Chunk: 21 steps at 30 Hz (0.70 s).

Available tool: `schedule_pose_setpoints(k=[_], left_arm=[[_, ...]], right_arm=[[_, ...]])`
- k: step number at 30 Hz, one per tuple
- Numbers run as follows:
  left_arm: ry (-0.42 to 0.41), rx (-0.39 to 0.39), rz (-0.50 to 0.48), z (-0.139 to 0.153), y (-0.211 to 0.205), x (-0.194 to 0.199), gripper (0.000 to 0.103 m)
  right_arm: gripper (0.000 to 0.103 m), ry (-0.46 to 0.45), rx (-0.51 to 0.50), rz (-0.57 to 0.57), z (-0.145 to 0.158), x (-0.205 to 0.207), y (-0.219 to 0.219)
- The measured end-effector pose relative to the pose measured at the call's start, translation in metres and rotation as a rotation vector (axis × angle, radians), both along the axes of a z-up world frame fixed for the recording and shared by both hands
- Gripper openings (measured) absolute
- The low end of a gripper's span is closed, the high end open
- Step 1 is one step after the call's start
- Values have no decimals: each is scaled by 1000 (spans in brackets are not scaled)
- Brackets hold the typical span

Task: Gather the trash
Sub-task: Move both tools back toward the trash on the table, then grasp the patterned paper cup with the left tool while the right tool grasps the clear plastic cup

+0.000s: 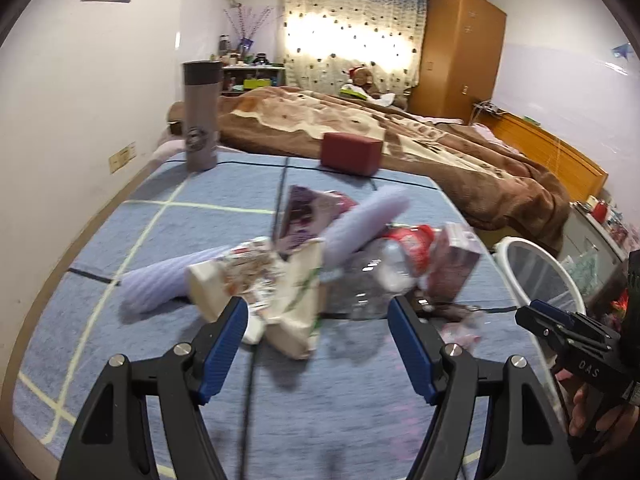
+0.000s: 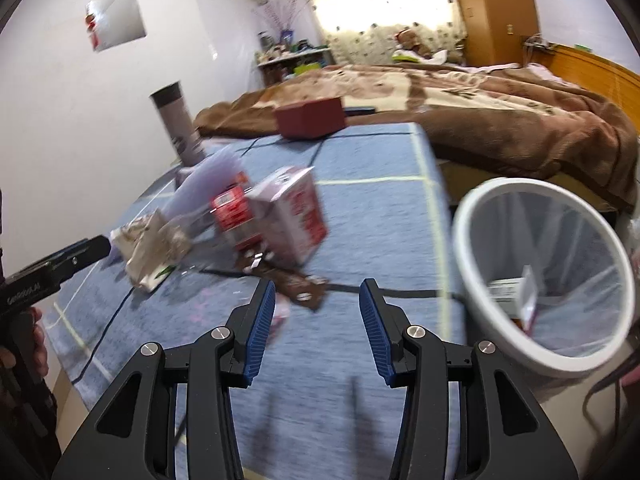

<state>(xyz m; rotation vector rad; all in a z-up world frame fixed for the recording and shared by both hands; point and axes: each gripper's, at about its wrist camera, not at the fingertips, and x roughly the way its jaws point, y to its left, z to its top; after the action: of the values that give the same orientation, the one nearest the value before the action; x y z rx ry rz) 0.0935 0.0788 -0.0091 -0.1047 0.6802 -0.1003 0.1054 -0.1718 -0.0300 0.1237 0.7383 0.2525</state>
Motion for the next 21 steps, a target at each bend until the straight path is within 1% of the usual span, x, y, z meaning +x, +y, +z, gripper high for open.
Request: schedule_pose_setpoints(k=[5,9,12,17,21], left_arm=[[18,0,42,-4,24,5,74],[22,1,62,-5,43,11,75],[18,30,87,-5,57,18,75],[38,41,69,-8,67,35,75],[62,43,23,-17,64,49,75]], right_arm=[[46,25,-14,63,-6,4,24],[46,49,-24,82,-10,8,37],[46,57,-54,79,-12,10,42],[45,70,-86,56,-14,17,46],[45,73,-97,47,-17,17,47]])
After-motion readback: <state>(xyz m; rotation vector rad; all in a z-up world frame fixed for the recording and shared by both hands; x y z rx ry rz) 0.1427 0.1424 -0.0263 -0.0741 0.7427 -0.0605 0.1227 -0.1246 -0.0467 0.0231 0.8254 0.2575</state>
